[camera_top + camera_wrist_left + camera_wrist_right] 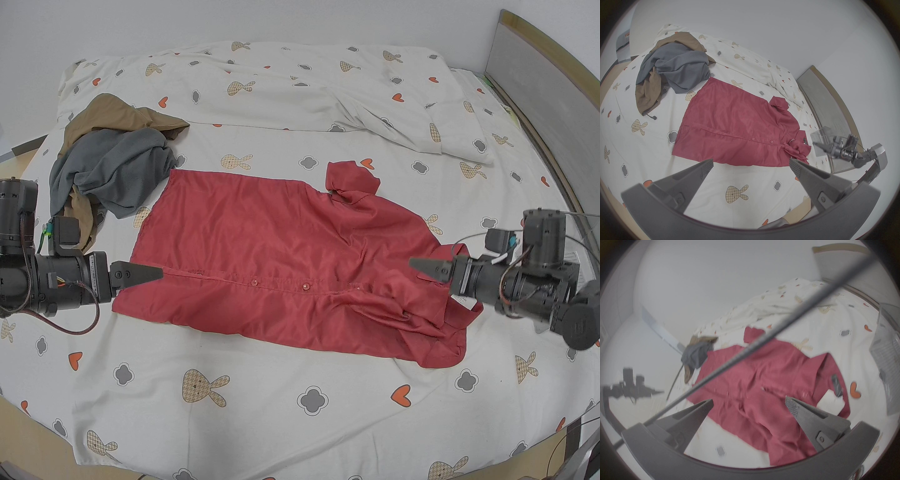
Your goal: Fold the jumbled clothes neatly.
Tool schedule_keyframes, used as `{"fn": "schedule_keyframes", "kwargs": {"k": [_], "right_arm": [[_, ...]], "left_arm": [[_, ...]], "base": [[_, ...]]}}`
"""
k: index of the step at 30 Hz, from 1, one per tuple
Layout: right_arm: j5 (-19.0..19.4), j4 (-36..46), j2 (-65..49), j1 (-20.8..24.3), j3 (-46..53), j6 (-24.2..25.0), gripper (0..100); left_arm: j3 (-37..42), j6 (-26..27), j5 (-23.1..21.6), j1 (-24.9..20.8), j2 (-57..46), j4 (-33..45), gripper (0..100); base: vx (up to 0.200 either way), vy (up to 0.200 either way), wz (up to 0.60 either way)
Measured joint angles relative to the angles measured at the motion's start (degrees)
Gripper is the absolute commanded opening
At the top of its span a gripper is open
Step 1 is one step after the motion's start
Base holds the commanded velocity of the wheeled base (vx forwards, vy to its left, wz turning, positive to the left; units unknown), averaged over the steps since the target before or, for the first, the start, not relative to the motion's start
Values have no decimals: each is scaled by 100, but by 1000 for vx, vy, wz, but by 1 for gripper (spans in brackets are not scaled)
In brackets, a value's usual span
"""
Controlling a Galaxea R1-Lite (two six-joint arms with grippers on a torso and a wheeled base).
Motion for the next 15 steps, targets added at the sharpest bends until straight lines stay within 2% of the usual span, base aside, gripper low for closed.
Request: {"fn": "schedule_keyframes", "kwargs": {"k": [5,12,15], "right_arm": [[219,241,328,-506,-847,176,100],[427,1153,1133,-668,-1930,197,100],[517,1459,1351,-635,-2200,-44,100]], "left_arm": [[11,-5,0,0,2,-44,100],[28,-6,0,0,-5,-72,100],[30,-6,-2,0,-13,-77,100]], "base": [[0,0,0],[0,0,0],[0,0,0]]}}
